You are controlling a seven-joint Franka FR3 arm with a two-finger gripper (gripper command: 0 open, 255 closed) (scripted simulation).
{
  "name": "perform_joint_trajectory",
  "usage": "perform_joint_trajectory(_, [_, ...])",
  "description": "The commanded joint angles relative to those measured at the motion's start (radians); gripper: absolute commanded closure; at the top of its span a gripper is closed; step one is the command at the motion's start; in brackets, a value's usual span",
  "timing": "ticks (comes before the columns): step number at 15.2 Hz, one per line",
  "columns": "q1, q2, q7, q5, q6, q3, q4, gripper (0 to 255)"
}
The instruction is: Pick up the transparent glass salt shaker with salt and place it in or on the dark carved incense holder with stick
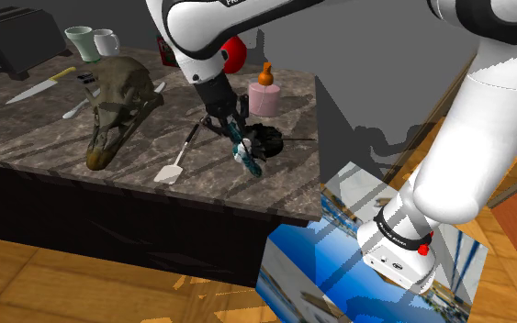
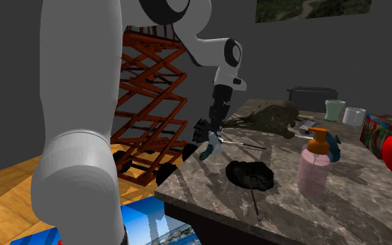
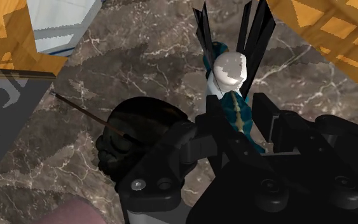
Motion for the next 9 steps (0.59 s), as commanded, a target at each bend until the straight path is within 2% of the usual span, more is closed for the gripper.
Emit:
perform_joint_trajectory(1, [0.001,-0.005,-0.001,0.002,-0.026,0.001,0.022,255])
perform_joint_trajectory(9, [0.001,-0.025,-0.009,0.011,-0.128,0.004,0.105,255])
